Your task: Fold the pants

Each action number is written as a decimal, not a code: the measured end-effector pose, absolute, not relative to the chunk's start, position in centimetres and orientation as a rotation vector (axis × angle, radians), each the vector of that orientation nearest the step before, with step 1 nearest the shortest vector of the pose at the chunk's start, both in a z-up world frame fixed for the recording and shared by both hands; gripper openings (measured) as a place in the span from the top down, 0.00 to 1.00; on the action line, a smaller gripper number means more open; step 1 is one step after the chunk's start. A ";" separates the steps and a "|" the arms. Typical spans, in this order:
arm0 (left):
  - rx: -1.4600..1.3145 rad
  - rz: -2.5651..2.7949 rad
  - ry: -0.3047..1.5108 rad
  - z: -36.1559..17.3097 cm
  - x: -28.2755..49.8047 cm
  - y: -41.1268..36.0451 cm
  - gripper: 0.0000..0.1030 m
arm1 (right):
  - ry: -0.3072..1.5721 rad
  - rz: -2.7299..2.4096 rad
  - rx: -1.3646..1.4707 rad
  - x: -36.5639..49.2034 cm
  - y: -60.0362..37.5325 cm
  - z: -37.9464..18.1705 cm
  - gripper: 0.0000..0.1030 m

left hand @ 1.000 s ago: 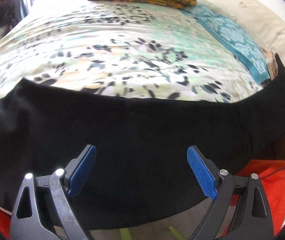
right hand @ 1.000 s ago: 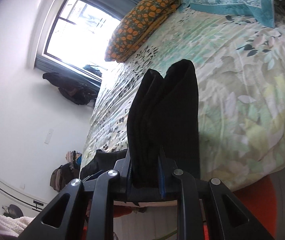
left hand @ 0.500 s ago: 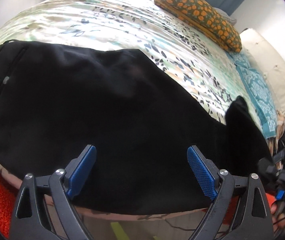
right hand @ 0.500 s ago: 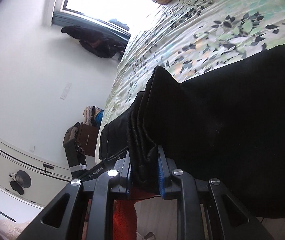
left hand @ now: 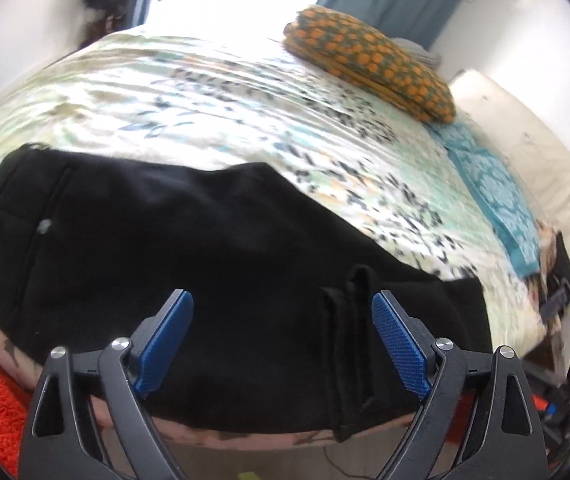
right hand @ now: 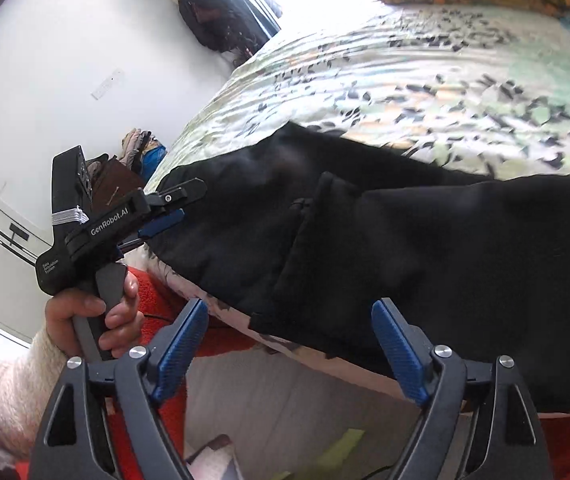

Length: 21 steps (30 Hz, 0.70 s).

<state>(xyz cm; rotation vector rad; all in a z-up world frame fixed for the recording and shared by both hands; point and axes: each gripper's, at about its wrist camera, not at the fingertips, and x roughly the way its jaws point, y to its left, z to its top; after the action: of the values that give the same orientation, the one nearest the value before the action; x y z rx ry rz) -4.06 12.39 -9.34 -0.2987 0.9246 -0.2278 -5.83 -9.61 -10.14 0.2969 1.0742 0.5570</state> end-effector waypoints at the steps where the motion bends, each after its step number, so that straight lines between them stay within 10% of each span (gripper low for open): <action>1: -0.253 -0.275 0.930 -9.2 -4.3 10.6 0.16 | 1.051 0.528 0.282 -6.5 -10.7 -9.6 0.15; 21: -0.153 -0.307 1.003 -9.5 -6.0 6.1 0.17 | 1.001 0.337 0.298 -8.7 -17.0 -9.8 0.15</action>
<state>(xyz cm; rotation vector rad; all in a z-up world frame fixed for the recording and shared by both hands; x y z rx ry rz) -5.99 6.12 -9.51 -0.1534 1.0026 -0.3071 -8.74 -17.03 -9.82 0.2981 1.0010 0.3366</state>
